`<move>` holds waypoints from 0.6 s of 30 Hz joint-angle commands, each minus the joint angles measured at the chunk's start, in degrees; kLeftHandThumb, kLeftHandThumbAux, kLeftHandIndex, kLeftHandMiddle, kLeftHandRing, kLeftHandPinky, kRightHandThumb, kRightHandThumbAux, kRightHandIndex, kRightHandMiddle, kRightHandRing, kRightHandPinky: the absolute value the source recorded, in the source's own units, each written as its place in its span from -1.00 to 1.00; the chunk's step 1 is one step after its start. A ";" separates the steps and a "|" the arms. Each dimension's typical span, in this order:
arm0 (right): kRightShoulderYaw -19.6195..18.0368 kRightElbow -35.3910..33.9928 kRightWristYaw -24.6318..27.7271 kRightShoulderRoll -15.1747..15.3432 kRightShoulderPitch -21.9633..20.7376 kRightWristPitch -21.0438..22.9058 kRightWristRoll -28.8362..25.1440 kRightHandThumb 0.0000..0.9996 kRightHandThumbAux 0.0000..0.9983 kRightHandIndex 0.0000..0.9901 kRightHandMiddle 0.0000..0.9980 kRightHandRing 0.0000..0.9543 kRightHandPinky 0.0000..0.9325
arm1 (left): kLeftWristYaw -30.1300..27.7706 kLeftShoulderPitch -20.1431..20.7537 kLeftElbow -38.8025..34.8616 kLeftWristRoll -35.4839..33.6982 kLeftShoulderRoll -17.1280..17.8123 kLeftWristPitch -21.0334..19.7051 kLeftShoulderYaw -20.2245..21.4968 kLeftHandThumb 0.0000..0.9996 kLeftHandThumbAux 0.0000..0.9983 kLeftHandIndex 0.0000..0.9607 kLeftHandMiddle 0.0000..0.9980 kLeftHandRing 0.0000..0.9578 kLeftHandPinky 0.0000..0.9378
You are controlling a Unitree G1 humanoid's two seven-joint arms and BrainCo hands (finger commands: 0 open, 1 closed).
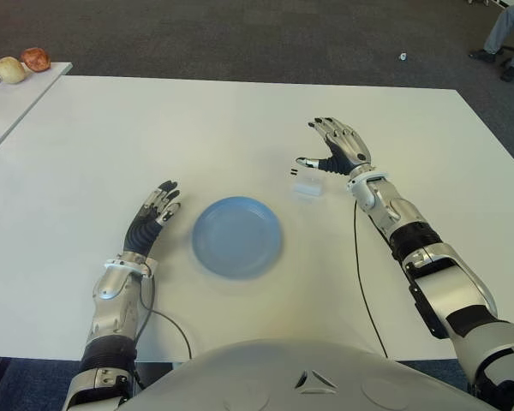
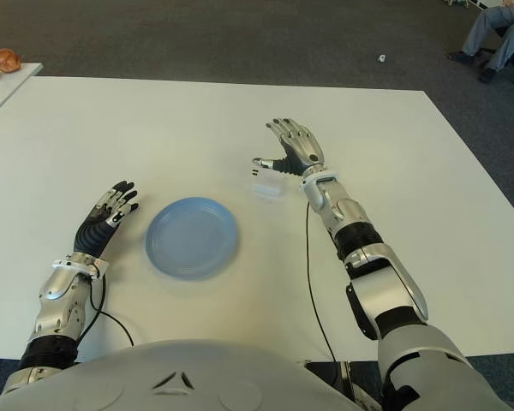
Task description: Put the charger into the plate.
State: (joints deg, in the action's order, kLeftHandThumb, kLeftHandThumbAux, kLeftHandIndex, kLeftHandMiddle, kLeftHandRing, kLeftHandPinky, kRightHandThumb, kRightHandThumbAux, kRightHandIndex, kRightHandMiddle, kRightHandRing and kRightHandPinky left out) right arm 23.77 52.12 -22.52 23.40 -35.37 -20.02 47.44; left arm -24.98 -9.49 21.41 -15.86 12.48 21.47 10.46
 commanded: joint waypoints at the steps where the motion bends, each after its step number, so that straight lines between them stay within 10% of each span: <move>1: 1.77 9.41 -3.48 -2.20 -1.44 -5.31 -1.11 -0.57 -0.48 -1.00 -1.00 -1.00 -1.00 | 0.21 -2.01 0.01 0.16 -0.35 -2.23 0.05 -1.00 0.12 -0.94 -0.88 -0.91 -0.90; 18: 4.30 16.73 -6.89 -3.80 -2.62 -7.90 -1.73 -0.56 -0.45 -1.00 -1.00 -1.00 -1.00 | -0.22 -4.18 -4.30 -1.08 -0.43 -4.75 0.13 -1.00 0.11 -0.94 -0.89 -0.92 -0.90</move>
State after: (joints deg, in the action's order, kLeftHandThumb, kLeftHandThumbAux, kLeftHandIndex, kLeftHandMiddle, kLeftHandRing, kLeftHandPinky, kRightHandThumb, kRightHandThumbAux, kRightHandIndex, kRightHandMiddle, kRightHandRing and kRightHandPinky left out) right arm 27.47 67.91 -29.05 19.97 -37.19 -27.15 46.34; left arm -25.01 -12.63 16.92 -16.93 12.43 18.41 10.60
